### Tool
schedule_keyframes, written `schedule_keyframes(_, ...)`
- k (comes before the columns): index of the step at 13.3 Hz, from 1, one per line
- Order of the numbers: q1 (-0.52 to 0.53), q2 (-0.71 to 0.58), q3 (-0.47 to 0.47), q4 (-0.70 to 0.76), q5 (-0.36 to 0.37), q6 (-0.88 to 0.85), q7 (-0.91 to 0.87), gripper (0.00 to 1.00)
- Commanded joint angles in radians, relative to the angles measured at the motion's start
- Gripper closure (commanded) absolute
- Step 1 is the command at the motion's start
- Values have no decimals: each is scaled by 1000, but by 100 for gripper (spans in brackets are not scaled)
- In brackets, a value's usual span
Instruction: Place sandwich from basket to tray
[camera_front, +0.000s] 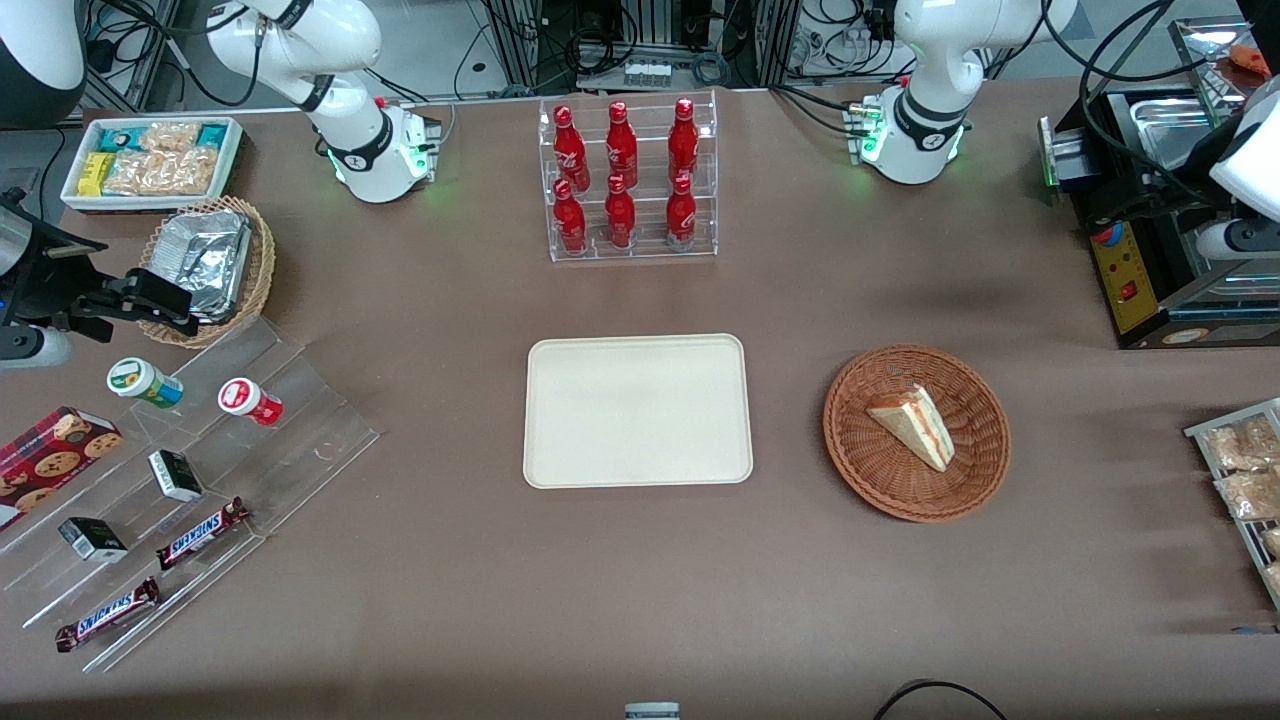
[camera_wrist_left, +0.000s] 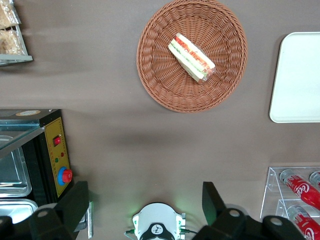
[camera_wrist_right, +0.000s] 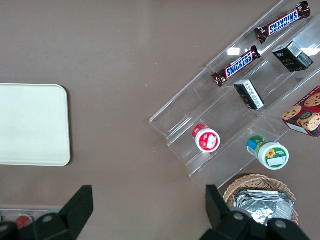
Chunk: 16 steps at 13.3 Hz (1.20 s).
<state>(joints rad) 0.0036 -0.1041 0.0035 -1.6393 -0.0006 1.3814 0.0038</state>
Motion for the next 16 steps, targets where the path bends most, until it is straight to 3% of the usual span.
schedule_keyframes(1,1,4,4,16,-2,-8,25,0)
schedule_keyframes(6,1,69,4,19,16,42,7,0)
schedule_keyframes(10,1,168,4,4,17,178,-71,0)
schedule_keyframes(13,-2,234,4,-19,17,270,-256,0)
schedule_keyframes(16,-26,259,0,-169,71,469,-534,0)
